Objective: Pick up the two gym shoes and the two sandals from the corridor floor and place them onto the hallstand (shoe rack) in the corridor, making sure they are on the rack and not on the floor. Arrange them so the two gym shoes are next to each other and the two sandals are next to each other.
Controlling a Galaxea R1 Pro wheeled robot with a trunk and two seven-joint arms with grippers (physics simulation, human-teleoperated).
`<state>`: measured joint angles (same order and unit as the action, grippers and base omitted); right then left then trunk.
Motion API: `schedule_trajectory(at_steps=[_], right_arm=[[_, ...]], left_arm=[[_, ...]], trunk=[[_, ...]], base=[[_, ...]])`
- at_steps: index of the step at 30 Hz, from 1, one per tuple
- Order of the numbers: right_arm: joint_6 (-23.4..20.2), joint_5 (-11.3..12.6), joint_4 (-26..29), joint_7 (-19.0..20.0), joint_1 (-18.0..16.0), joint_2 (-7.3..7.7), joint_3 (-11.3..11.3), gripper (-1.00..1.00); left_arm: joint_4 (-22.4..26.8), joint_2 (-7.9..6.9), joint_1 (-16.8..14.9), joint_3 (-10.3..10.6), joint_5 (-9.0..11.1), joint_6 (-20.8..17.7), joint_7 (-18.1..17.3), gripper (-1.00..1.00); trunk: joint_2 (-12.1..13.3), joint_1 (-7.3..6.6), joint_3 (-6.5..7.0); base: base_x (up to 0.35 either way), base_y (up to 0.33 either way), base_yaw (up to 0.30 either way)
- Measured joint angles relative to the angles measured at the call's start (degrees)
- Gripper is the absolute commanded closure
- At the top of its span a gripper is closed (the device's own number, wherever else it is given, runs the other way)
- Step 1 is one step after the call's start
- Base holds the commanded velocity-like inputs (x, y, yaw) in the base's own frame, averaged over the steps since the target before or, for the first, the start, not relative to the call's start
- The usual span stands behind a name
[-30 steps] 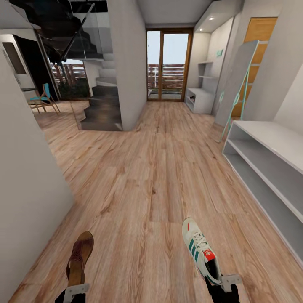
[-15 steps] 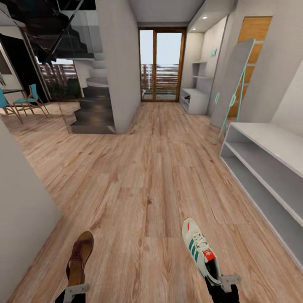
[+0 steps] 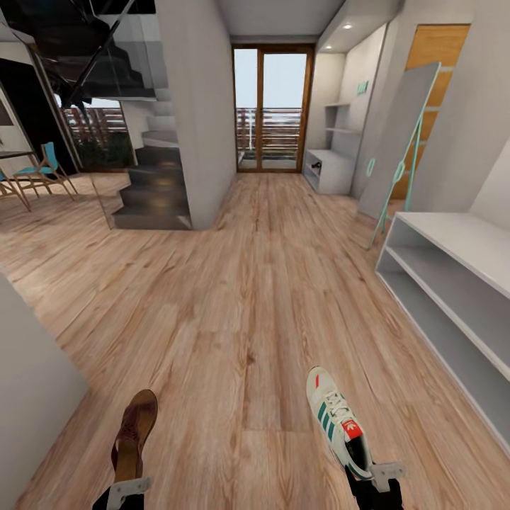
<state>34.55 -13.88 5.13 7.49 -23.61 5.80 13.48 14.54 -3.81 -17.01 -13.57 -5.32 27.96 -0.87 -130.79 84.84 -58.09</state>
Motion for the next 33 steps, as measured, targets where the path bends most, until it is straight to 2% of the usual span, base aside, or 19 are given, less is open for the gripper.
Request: schedule_trajectory(at_steps=[33], right_arm=[[0.0,0.0,0.0,0.0,0.0,0.00,0.0,1.00]], left_arm=[[0.0,0.00,0.0,0.0,0.0,0.0,0.0,1.00]], trunk=[[0.0,0.00,0.00]], base=[[0.339,0.000,0.000]])
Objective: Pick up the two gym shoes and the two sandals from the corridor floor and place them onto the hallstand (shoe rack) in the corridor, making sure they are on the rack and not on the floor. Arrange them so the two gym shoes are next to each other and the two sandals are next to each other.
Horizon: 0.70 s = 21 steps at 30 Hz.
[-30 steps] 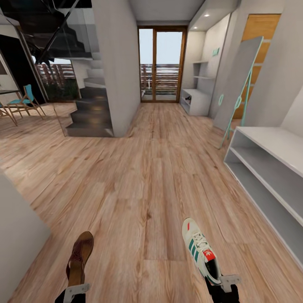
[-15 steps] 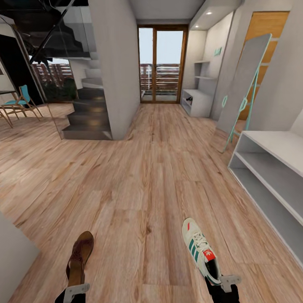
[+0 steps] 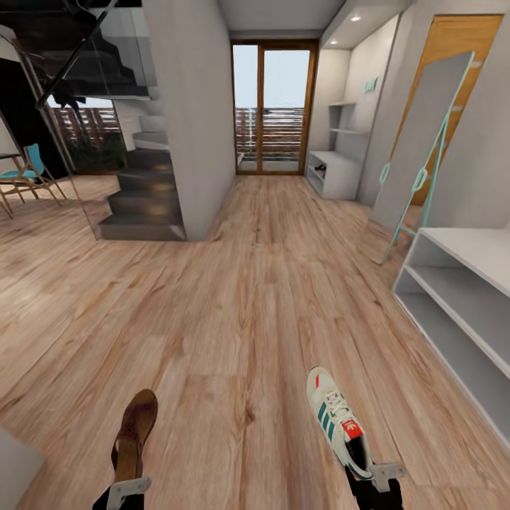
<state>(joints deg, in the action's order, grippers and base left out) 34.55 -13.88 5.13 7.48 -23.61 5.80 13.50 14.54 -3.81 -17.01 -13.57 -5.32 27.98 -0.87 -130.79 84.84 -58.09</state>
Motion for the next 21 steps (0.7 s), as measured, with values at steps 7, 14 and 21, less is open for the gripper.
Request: schedule_trajectory(at_steps=[7,14,21], right_arm=[[0.0,0.0,0.0,0.0,0.0,0.00,0.0,1.00],[0.0,0.0,0.0,0.1,0.0,0.00,-0.1,1.00],[0.0,0.0,0.0,0.1,0.0,0.00,-0.1,1.00]], left_arm=[[0.0,0.00,0.0,0.0,0.0,0.0,0.0,1.00],[0.0,0.00,0.0,0.0,0.0,0.0,0.0,1.00],[0.0,0.00,0.0,0.0,0.0,0.0,0.0,1.00]], trunk=[[0.0,0.00,0.00],[0.0,0.00,0.00],[0.0,0.00,0.00]], base=[[0.339,0.000,0.000],[0.339,0.000,-0.035],[0.339,0.000,-0.143]])
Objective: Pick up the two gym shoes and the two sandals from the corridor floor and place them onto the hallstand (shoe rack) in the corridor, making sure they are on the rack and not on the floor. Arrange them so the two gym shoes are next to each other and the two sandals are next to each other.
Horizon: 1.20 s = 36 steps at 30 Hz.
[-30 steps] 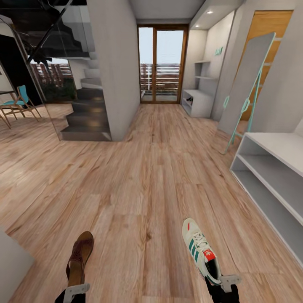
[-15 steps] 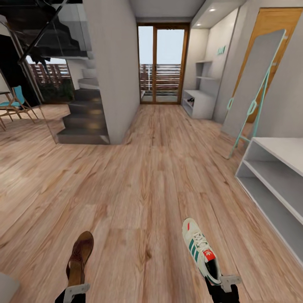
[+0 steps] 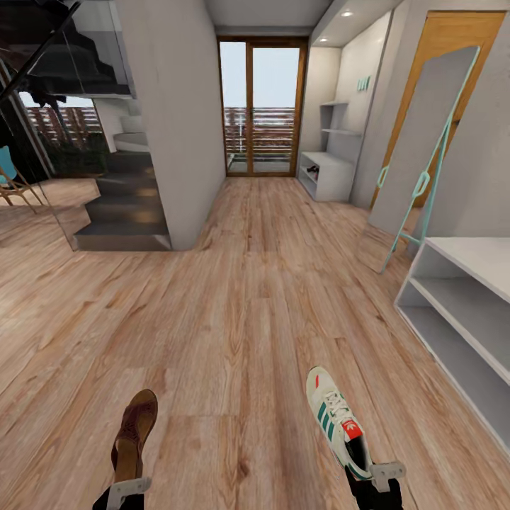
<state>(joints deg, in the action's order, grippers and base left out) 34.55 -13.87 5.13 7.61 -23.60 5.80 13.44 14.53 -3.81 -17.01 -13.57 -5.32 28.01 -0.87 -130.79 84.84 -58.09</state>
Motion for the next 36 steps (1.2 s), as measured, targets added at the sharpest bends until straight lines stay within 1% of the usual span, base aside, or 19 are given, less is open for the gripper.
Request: schedule_trajectory(at_steps=[36], right_arm=[[0.0,0.0,-0.2,-0.1,0.0,0.00,0.0,1.00]], left_arm=[[0.0,0.00,0.0,0.0,0.0,0.0,0.0,1.00]], trunk=[[0.0,0.00,0.00]], base=[[0.339,0.000,-0.002]])
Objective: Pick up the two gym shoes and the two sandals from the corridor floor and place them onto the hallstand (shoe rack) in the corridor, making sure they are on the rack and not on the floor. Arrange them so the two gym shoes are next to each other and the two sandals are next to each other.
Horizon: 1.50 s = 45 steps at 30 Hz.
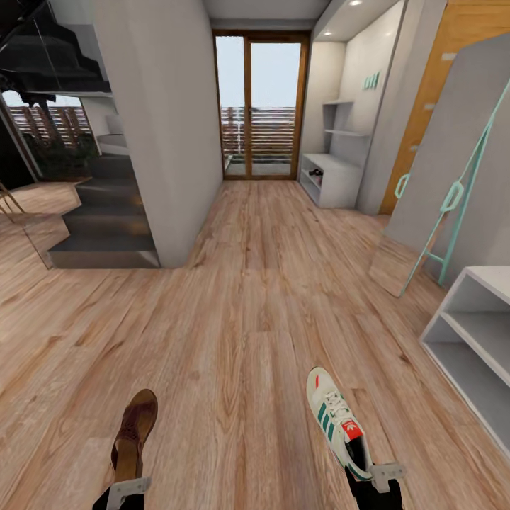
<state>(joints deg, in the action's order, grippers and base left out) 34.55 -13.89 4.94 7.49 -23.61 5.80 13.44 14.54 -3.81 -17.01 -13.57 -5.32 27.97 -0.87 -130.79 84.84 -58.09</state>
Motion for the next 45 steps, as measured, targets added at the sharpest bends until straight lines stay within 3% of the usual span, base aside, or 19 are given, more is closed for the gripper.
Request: schedule_trajectory(at_steps=[45], right_arm=[[0.0,0.0,-0.1,0.1,0.0,-0.02,0.0,1.00]], left_arm=[[0.0,0.00,0.0,0.0,0.0,0.0,0.0,1.00]], trunk=[[0.0,0.00,0.00]], base=[[0.339,0.000,0.000]])
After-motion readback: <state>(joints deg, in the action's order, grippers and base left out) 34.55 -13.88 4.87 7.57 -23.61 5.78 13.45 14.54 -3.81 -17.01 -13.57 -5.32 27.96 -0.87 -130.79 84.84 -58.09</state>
